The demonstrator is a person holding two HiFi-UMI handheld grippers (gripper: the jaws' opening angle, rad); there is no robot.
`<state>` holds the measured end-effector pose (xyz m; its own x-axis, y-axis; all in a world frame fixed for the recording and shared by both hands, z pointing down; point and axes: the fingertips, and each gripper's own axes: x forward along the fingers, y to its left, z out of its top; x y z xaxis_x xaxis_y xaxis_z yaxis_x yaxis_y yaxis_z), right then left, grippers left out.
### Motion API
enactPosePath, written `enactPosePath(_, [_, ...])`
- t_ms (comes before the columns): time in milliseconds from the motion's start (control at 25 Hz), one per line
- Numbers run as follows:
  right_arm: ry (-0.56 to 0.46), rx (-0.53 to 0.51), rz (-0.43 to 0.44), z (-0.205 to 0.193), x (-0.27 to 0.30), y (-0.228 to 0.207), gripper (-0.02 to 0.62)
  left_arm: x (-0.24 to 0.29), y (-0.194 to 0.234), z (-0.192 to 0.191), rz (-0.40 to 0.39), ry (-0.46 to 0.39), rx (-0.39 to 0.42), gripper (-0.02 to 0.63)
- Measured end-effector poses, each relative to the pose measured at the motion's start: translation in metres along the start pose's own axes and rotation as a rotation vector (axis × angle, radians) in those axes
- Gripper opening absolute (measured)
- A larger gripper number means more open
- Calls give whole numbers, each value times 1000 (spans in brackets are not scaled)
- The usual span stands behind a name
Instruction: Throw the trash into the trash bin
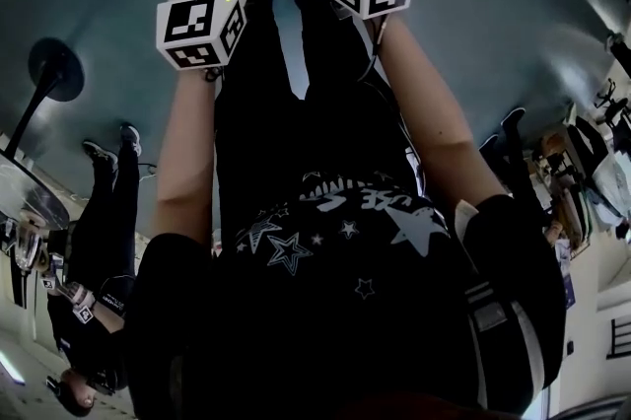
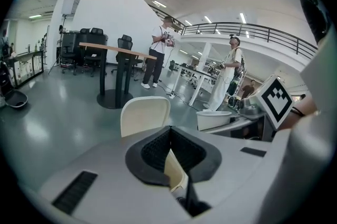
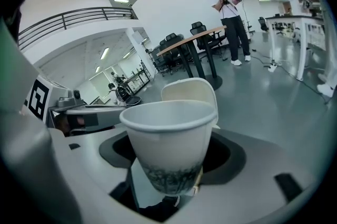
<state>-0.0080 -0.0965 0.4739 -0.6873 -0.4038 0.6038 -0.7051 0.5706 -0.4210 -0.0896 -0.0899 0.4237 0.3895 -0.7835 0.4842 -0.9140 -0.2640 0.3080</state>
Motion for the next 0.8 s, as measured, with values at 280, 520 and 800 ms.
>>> enactPosePath(280, [34, 3, 17, -15, 15, -12, 331, 19, 6, -20, 35, 22, -40, 11])
enactPosePath(520, [63, 9, 28, -36, 37, -27, 331, 35, 21, -49, 61, 64, -56, 11])
enactPosePath(800, [100, -35, 52, -53, 62, -28, 331, 46, 36, -68, 95, 81, -83, 11])
